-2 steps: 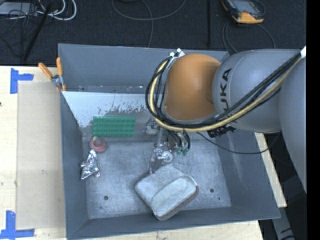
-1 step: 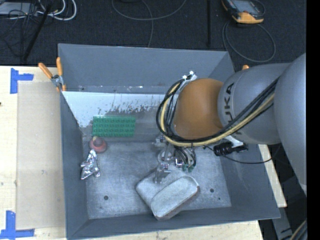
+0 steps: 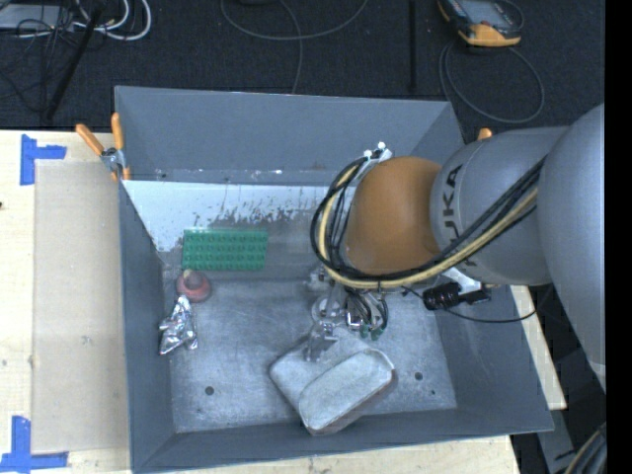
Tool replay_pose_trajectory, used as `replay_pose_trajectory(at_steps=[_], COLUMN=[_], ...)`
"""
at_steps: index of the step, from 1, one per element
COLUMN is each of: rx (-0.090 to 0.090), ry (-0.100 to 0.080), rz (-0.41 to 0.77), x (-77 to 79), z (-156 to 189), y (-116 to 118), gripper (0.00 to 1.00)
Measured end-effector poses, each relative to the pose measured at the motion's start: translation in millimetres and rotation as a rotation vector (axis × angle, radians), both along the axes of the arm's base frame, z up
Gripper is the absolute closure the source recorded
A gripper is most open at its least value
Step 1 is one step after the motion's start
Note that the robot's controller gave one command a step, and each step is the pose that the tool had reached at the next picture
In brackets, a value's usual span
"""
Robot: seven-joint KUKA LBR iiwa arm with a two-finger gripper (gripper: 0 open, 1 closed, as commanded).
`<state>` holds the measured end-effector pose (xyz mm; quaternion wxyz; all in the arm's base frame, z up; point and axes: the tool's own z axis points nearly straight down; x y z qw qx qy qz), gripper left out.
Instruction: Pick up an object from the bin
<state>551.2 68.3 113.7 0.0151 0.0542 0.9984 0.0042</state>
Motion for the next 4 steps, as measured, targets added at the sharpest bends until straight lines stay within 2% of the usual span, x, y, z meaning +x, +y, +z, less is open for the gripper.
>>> replay_pose_trajectory(at_steps=[1,2,3,4], rx=[-0.001,-0.005,-0.003,-0.009], ry=[0.014,0.023,0.025,0.023], rz=[-0.156,-0.133,-0.135,0.092], x=[-8.6,31.7,31.3,25.1], z=[-1.8,-42.2,-38.7,123.1], y=[-65.3,-41.1,-40.8,-57.0], gripper=[0.0,0.0,1.0,1.0])
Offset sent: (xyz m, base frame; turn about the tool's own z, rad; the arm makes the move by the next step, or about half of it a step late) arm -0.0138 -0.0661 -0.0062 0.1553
